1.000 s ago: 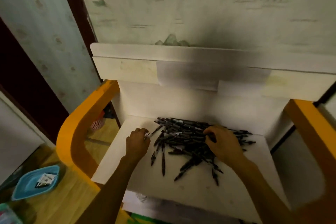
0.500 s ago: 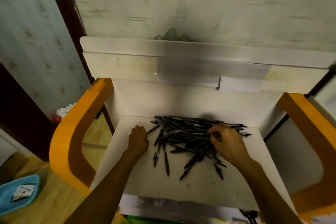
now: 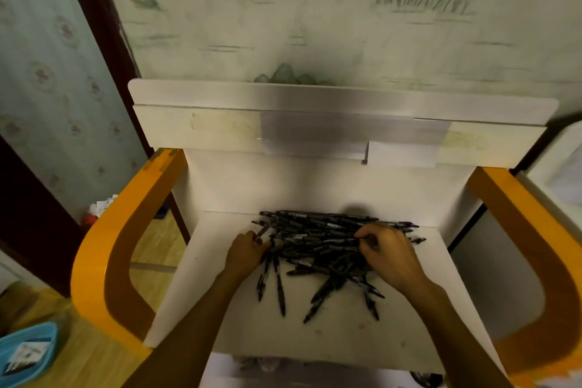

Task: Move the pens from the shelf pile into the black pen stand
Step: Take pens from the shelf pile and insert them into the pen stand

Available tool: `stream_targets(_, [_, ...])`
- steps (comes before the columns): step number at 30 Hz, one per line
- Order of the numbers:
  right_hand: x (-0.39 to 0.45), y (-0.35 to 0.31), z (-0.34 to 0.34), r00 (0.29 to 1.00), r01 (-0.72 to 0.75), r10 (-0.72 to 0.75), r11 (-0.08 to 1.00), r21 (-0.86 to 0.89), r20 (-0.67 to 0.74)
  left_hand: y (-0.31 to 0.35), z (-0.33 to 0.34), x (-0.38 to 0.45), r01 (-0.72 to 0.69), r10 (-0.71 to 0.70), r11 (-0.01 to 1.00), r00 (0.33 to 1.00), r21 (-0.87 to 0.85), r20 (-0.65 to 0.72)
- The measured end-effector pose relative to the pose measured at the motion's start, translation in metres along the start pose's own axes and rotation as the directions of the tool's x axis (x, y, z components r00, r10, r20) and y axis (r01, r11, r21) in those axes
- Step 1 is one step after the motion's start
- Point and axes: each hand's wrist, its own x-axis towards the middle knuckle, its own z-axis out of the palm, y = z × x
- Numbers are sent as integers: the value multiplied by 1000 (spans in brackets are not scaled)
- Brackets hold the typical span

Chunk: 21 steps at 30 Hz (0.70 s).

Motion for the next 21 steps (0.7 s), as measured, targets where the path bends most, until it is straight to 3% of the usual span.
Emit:
stream_targets(7, [3,6,0,1000,-9,9,1000,12,11,6,0,7,84,-82,995,996,-56,34])
stream_targets(13, [3,9,1,1000,-3,3,1000,17,4,10,-8,6,26,-33,993,998,111,59])
stream_targets(17, [2,10,1,1000,1,-1,1000,15,5,8,-18,2,-113,85,967,988,228,130])
stream_targets(21, [3,9,0,1000,7,-7,1000,-4,11,-1,-26,-2,-81,36,903,993,422,114])
